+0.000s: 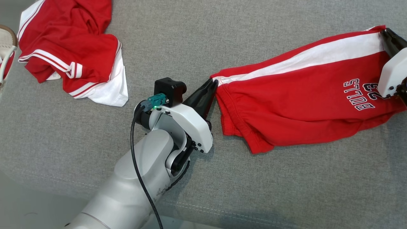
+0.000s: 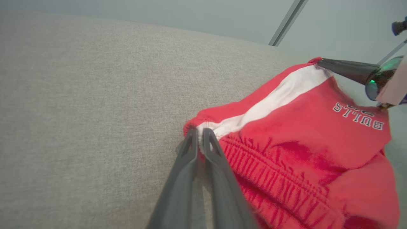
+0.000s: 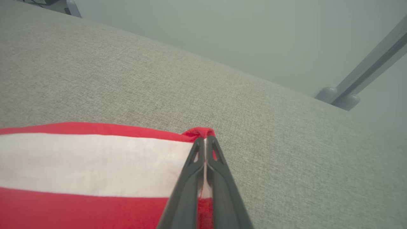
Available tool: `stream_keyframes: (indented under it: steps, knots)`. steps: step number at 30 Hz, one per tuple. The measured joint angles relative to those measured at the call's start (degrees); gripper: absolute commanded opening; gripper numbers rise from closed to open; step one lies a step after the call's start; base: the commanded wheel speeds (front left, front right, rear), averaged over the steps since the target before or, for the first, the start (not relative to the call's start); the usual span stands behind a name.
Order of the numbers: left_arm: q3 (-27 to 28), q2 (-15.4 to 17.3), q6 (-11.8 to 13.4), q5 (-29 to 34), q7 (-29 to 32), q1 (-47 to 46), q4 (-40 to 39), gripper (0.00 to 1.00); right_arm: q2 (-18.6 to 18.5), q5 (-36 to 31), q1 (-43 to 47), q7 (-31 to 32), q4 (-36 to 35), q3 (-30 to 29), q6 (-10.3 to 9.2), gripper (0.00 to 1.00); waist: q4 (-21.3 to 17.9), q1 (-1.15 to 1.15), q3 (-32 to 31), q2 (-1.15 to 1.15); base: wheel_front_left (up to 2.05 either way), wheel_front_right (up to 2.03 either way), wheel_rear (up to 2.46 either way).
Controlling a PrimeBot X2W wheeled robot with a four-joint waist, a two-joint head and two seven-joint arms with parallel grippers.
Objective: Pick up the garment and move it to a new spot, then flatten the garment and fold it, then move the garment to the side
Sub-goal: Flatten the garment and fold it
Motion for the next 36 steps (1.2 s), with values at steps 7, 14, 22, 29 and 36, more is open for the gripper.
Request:
stream_keyframes:
  steps: [7,14,22,29,36]
  knots:
    - [-1.7,-0.1,1.2,-0.5,-1.3,-1.1,2.4,1.0,0.3,1.4,-0.8,-3.3,2.0,2.9,0.0,1.0,-0.5,0.0,-0.7,0.0,0.0,0.0,0.0]
    - [-1.0,0.4,3.7,0.9,-3.8,-1.2,3.8,1.0,1.0,1.2,-0.8,-5.7,1.7,2.9,0.0,1.0,-1.6,0.0,-3.1,0.0,0.0,0.0,0.0]
    - [9.7,4.3,7.2,9.3,-4.1,12.3,-9.2,1.0,2.6,-12.8,14.9,-6.2,-15.9,-17.9,0.0,1.0,-4.1,0.0,-10.3,0.0,0.0,0.0,0.0]
    - [16.6,5.1,7.1,16.3,-4.2,25.7,-17.3,1.0,9.1,-21.1,33.6,-6.2,-27.2,-33.0,0.0,1.0,-5.7,0.0,-18.6,0.0,0.0,0.0,0.0]
    - [21.1,4.9,5.6,20.4,-4.3,36.1,-22.8,1.0,14.5,-24.1,50.2,-6.2,-36.0,-41.8,0.0,1.0,-6.1,0.0,-26.3,0.0,0.0,0.0,0.0]
